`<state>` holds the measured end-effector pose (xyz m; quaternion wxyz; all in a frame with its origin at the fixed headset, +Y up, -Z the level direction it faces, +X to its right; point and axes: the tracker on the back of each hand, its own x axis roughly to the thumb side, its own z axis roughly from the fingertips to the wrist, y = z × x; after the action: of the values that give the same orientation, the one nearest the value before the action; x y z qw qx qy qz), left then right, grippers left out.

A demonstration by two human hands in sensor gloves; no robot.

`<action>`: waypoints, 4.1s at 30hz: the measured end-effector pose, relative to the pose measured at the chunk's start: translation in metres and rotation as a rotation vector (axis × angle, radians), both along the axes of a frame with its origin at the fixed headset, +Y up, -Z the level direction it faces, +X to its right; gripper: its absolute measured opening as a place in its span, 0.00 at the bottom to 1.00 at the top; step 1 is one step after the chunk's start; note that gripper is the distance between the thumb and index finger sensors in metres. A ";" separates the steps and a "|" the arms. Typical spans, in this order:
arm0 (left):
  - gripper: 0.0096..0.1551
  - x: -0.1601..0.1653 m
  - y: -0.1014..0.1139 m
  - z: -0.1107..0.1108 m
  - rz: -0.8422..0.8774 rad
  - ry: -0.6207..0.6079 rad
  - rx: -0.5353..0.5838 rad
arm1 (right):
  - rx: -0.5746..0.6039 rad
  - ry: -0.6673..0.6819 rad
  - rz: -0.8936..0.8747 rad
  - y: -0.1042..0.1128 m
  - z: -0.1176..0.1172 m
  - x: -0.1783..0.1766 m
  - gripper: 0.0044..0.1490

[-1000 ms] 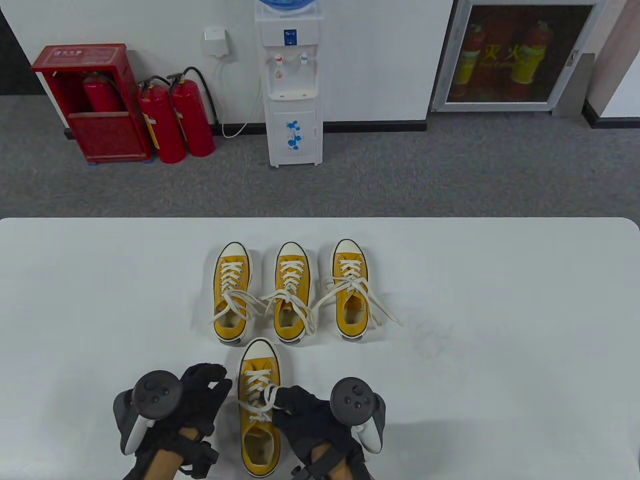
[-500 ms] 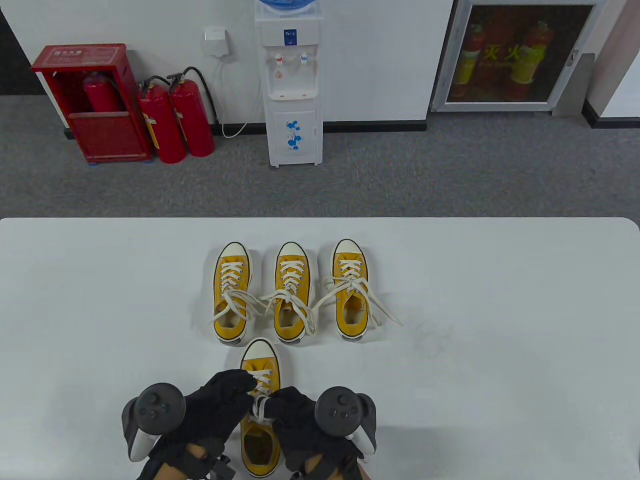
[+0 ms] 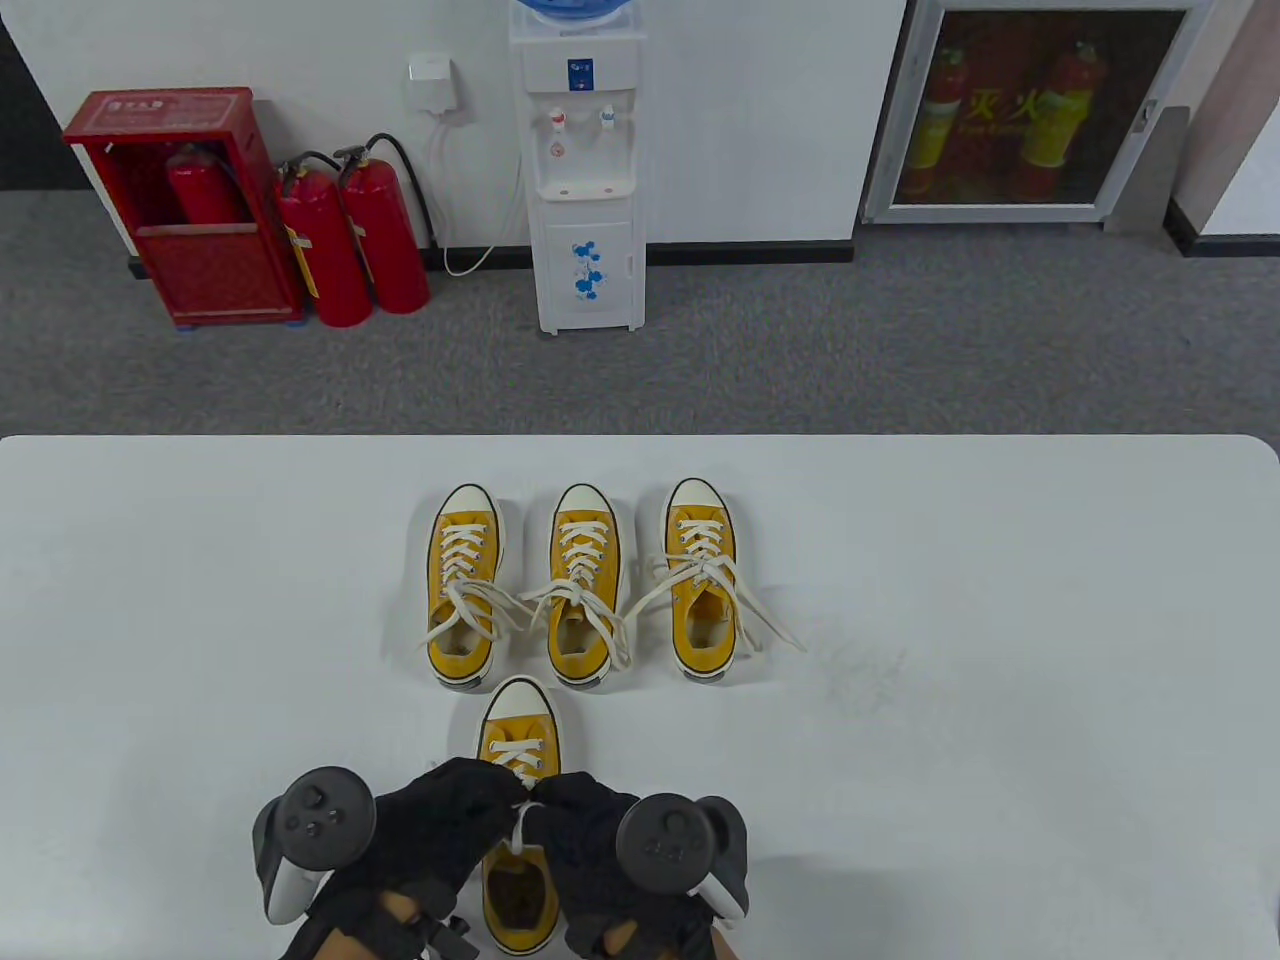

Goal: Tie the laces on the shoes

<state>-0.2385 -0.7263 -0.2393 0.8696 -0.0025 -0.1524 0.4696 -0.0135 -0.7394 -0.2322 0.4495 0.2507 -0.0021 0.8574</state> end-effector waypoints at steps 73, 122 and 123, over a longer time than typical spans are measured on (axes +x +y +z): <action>0.43 -0.034 0.017 0.000 -0.550 0.190 0.076 | -0.064 -0.156 0.124 -0.009 -0.020 0.048 0.38; 0.49 -0.017 0.013 0.003 -0.624 0.082 0.056 | 0.032 -0.242 0.405 -0.010 0.000 -0.001 0.35; 0.49 -0.016 0.013 0.003 -0.625 0.082 0.055 | 0.047 -0.243 0.405 -0.007 0.001 0.000 0.34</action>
<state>-0.2550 -0.7137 -0.2368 0.9770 -0.0067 -0.1218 0.1752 -0.0132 -0.7468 -0.2311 0.2588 0.1514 -0.0261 0.9536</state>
